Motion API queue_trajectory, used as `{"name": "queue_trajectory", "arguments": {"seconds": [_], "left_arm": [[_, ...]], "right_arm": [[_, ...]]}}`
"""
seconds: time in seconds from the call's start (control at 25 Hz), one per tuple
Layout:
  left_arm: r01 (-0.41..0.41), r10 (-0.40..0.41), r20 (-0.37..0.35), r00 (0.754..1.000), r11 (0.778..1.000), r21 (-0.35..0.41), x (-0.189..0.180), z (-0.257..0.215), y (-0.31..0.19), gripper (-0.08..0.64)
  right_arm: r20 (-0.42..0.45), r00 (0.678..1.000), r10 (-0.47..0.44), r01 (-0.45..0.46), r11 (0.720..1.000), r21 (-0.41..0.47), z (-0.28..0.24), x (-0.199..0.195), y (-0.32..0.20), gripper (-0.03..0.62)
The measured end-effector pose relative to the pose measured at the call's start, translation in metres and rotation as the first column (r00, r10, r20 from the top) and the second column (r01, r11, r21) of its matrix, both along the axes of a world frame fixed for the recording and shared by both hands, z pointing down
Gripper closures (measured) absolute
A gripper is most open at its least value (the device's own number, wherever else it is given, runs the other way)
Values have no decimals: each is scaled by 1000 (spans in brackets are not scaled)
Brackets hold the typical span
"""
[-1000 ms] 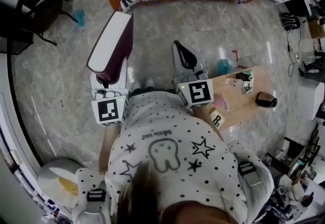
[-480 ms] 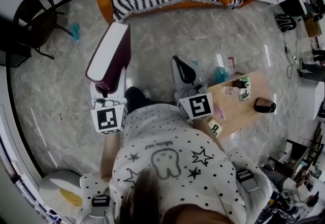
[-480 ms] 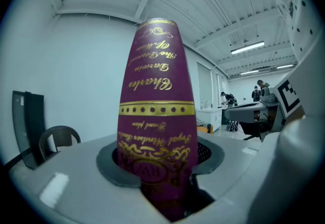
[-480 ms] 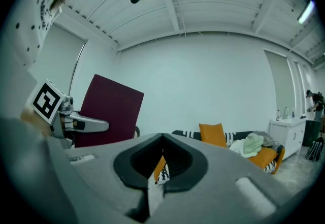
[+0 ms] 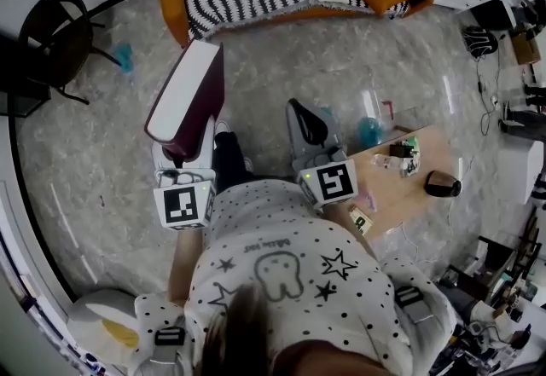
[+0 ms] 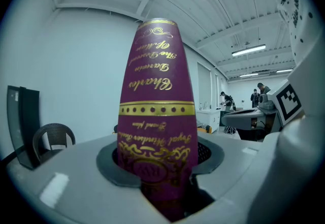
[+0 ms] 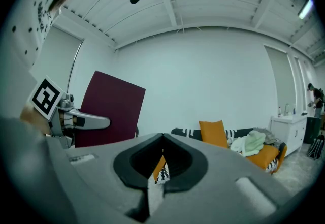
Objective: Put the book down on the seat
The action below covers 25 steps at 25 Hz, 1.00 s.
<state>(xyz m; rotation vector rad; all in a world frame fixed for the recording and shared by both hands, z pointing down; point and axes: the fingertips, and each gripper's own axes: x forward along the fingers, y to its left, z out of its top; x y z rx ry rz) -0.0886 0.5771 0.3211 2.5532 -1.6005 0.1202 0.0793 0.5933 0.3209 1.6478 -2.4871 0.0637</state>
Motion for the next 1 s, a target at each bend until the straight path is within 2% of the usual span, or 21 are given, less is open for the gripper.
{"name": "queue_trajectory", "arguments": {"seconds": [0.16, 0.48, 1.0], "left_arm": [[-8, 8, -25, 1000, 1000, -4, -1, -9, -30, 328], [-34, 34, -27, 999, 999, 8, -12, -27, -79, 329], [-66, 66, -28, 997, 998, -8, -42, -11, -141, 328]], "right_arm": [[7, 1000, 21, -21, 1000, -2, -5, -1, -28, 592], [-3, 997, 74, -74, 997, 3, -16, -5, -76, 592], [8, 995, 99, -100, 995, 23, -10, -38, -139, 592]]}}
